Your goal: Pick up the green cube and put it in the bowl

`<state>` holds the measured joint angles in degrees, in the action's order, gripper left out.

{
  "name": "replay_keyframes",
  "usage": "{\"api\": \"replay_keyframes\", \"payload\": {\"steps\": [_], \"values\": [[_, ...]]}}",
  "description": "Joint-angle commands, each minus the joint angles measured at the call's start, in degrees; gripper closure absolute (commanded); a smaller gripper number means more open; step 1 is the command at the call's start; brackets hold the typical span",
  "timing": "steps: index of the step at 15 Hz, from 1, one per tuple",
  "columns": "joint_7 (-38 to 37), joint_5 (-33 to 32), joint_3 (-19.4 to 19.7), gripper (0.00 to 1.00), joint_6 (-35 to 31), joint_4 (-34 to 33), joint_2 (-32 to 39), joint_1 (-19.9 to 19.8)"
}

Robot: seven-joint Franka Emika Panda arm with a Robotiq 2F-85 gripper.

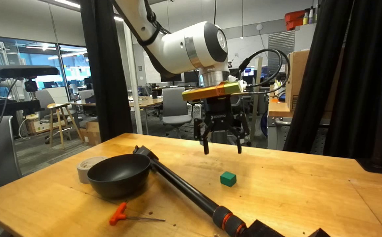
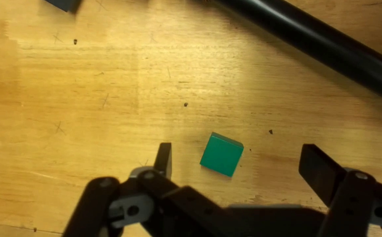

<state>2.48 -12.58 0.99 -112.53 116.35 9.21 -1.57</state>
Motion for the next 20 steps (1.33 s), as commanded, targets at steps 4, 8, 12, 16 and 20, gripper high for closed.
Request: {"api": "replay_keyframes", "payload": {"steps": [4,8,12,16,20], "values": [[2.24,1.17,0.38,0.0,-1.18,-4.69,5.79,-0.59],[2.84,2.0,0.3,0.0,-2.47,-5.79,8.71,-0.86],[3.43,2.53,0.32,0.0,-3.81,-6.26,10.95,-1.28],[3.84,2.86,0.36,0.0,-4.42,-6.43,12.09,-1.72],[4.45,3.5,0.27,0.07,-4.24,-6.93,12.74,-2.04]]}}
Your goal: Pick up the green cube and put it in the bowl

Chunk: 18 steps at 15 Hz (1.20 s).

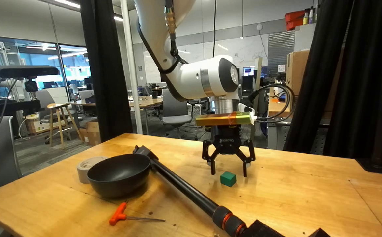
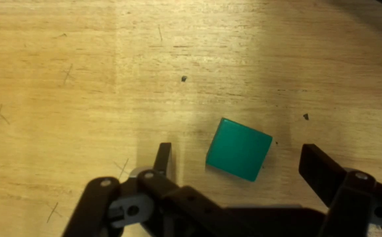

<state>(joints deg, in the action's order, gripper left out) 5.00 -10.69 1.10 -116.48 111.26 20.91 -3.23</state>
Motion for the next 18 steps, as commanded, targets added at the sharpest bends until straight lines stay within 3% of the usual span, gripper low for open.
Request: {"api": "replay_keyframes", "payload": {"steps": [1,2,4,10,18], "values": [[2.08,1.75,0.13,0.12,-0.28,-1.87,1.11,-0.41],[2.29,1.93,0.08,0.35,-0.28,-1.9,1.2,-0.42],[2.68,2.35,0.0,0.38,-0.36,-1.93,1.3,-0.43],[2.9,1.95,-0.14,0.84,-0.16,-2.15,1.3,-0.02],[0.89,0.17,-0.42,0.86,0.78,-0.51,-1.41,2.18]]}}
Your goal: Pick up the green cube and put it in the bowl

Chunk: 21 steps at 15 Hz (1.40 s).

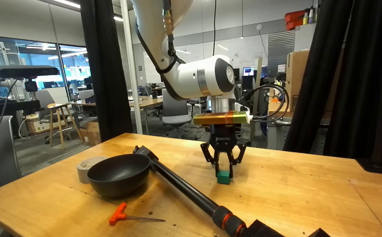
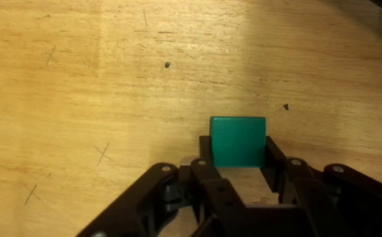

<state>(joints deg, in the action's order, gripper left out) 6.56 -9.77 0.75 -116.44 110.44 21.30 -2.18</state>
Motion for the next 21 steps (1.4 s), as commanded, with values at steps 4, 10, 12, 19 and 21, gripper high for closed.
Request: {"api": "replay_keyframes", "payload": {"steps": [4,10,12,19,21], "values": [[-1.48,-1.82,-0.24,0.86,1.33,1.47,-4.2,2.71],[-3.43,-4.0,-0.84,0.86,2.39,4.0,-8.78,4.92],[-4.26,-4.46,-1.18,0.86,2.6,5.03,-9.95,5.51],[-8.79,-6.43,-3.57,0.86,4.46,9.25,-14.77,8.24],[-10.44,-7.1,-4.6,0.86,5.77,9.84,-15.99,9.12]]}}
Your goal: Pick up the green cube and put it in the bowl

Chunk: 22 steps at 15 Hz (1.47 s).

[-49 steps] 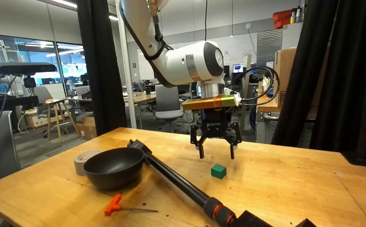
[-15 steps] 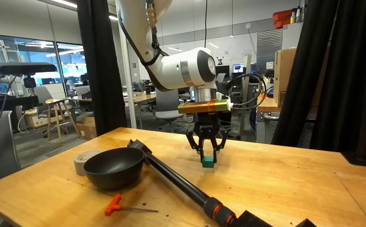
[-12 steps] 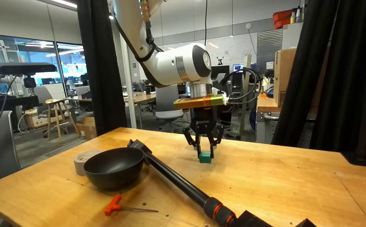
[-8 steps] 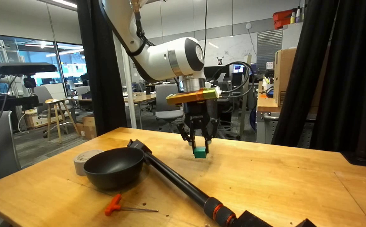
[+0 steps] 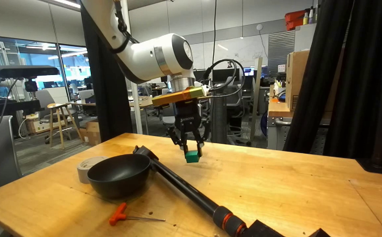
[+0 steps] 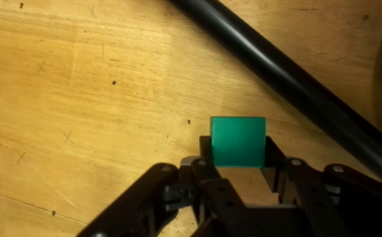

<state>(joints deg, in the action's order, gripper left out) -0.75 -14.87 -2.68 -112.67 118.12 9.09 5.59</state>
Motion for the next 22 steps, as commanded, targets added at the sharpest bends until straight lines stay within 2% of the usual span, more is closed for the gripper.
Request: {"api": "replay_keyframes", "payload": {"steps": [1,9,15,22], "values": [[-4.0,-2.33,-1.71,0.86,2.8,2.46,-4.36,1.8],[-11.46,-2.2,-6.55,0.86,8.47,3.75,-7.44,5.49],[-14.79,-0.46,-10.23,0.86,9.97,3.14,-7.8,8.51],[-10.33,10.21,-12.27,0.86,5.73,5.88,-9.51,9.58]]}}
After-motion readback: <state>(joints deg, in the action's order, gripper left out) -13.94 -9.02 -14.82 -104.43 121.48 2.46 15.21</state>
